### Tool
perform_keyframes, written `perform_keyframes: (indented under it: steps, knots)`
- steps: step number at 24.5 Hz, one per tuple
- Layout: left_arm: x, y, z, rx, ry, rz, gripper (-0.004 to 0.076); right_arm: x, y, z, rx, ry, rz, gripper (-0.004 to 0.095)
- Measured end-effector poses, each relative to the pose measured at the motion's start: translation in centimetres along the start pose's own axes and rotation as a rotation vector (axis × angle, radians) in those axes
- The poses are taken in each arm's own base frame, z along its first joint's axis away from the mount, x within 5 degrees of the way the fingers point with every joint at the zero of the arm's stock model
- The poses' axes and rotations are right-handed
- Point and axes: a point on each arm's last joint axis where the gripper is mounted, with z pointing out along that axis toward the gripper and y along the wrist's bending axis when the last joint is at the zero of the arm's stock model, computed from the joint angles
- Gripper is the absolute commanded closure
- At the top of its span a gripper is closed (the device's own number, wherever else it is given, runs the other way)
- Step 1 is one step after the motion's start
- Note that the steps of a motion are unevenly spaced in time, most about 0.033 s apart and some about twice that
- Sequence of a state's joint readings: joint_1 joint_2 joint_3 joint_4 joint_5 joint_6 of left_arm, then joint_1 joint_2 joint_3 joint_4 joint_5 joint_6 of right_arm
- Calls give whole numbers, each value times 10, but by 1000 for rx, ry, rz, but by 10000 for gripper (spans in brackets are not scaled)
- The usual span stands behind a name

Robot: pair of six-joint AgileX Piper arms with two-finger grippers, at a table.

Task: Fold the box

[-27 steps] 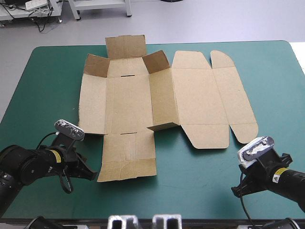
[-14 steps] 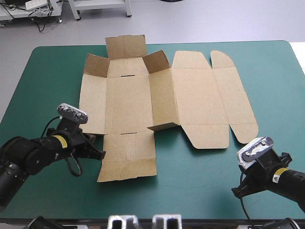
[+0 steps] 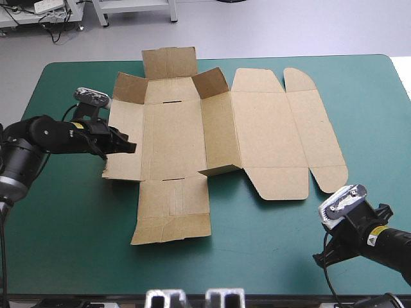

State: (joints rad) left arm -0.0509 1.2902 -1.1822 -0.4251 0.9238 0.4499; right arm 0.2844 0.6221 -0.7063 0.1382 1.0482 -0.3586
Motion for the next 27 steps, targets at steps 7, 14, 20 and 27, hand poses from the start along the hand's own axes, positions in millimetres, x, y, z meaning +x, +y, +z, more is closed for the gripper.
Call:
perform_keyframes:
  steps: [7,14,20,27]
  knots:
    - [13,83,-5,-2,-61,-270,699,0,0,0,0,0,-11,932]
    - [49,170,-3,-30,-104,-629,387,0,1,0,-16,-3,-8,932]
    - [71,191,54,269,-2,-672,282,0,2,0,-22,-5,-8,932]
    - [70,168,110,383,143,-619,283,0,2,0,-22,-5,-8,932]
